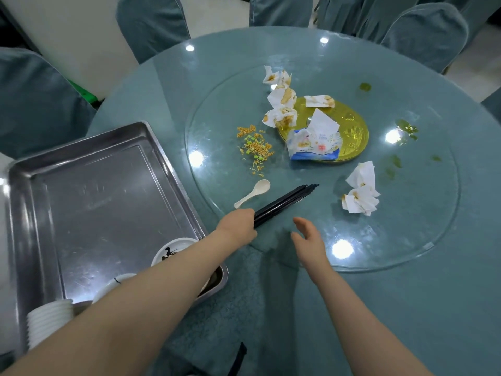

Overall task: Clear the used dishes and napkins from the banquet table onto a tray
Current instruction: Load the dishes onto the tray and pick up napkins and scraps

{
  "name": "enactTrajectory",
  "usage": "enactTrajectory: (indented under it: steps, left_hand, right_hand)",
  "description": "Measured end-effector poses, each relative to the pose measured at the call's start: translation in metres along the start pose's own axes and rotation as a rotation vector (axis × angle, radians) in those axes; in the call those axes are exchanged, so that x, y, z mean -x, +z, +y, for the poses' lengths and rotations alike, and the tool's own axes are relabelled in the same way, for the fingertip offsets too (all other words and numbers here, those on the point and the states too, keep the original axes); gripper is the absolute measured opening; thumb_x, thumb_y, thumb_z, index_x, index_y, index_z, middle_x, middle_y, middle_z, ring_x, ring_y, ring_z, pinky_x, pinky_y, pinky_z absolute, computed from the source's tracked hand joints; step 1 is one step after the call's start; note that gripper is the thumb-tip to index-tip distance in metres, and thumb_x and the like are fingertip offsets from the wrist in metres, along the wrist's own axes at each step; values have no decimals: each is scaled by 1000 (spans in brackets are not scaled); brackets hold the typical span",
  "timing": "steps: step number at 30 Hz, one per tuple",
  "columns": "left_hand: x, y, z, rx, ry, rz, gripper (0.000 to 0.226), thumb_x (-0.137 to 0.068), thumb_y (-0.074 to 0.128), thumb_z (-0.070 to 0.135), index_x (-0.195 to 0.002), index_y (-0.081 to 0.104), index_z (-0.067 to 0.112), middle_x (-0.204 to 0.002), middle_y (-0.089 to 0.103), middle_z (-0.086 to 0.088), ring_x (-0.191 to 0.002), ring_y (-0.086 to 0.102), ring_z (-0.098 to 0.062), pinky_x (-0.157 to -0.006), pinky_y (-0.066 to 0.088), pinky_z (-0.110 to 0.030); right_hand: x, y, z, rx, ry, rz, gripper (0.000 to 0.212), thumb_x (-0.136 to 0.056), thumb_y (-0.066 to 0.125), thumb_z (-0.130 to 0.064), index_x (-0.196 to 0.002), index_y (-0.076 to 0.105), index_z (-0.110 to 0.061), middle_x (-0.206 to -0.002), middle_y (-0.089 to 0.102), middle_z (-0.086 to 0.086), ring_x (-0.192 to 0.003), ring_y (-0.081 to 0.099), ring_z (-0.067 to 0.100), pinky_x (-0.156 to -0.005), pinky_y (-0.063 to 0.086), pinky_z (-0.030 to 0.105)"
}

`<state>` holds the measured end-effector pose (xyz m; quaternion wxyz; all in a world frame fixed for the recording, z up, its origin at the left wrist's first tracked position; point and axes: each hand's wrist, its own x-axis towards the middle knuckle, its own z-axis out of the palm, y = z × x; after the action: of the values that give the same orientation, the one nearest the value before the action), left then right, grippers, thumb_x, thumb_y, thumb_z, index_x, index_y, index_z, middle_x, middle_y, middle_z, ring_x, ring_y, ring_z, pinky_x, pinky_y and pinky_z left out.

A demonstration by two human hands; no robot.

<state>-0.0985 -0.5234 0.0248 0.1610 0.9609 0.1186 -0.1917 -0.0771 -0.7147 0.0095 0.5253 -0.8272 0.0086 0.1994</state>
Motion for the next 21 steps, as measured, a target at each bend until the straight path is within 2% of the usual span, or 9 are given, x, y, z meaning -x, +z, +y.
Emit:
enactTrajectory:
  steps: [3,6,9,11,16,19,21]
  left_hand:
    - [12,-7,-4,64,15,14,19,-85,58,20,-99,50,9,-95,59,-8,-85,58,-27,-67,46,-34]
    - [27,-15,-9,118,32,30,17,-83,60,22,-94,50,12,-87,57,-4,-80,55,-24,-63,41,-32]
    - [47,-20,-16,114,49,28,16,-83,60,23,-89,47,16,-79,50,1,-77,53,-23,-62,38,-31]
    - [60,-18,-22,130,48,27,16,-83,59,24,-89,47,16,-79,51,1,-78,55,-24,-63,41,-32]
    - [88,-13,-32,198,19,47,16,-82,60,23,-92,50,16,-81,53,1,-76,54,-22,-63,41,-31]
    - [101,-14,-42,215,-1,68,14,-81,60,22,-90,50,17,-79,54,1,-74,53,-22,-61,40,-32]
    - [109,-14,-48,221,-22,81,13,-80,59,21,-85,48,18,-76,53,1,-72,52,-23,-58,37,-32]
  right_hand:
    - [-9,-4,-5,-71,28,60,35,-95,49,-8,-130,55,-12,-127,58,-3,-118,53,12,-103,40,27]
    - [-21,-12,-13,-230,92,123,31,-98,49,-25,-127,54,-16,-128,59,2,-116,56,16,-107,42,38]
    - [-36,-20,-33,-416,119,160,23,-99,45,-34,-113,56,-19,-122,60,4,-114,58,17,-104,44,35]
    - [-46,-26,-49,-455,82,195,27,-97,44,-38,-112,58,-21,-121,61,1,-115,57,15,-105,43,33]
    - [-54,-27,-79,-325,-31,233,26,-95,44,-37,-103,67,-27,-116,67,-4,-111,59,11,-102,44,30]
    - [-53,-14,-89,-293,-71,152,33,-101,39,-29,-105,70,-17,-111,71,-1,-109,63,11,-97,45,28]
    - [-51,-3,-94,-299,-60,98,38,-102,36,-26,-100,71,-13,-107,72,3,-107,64,14,-90,47,26]
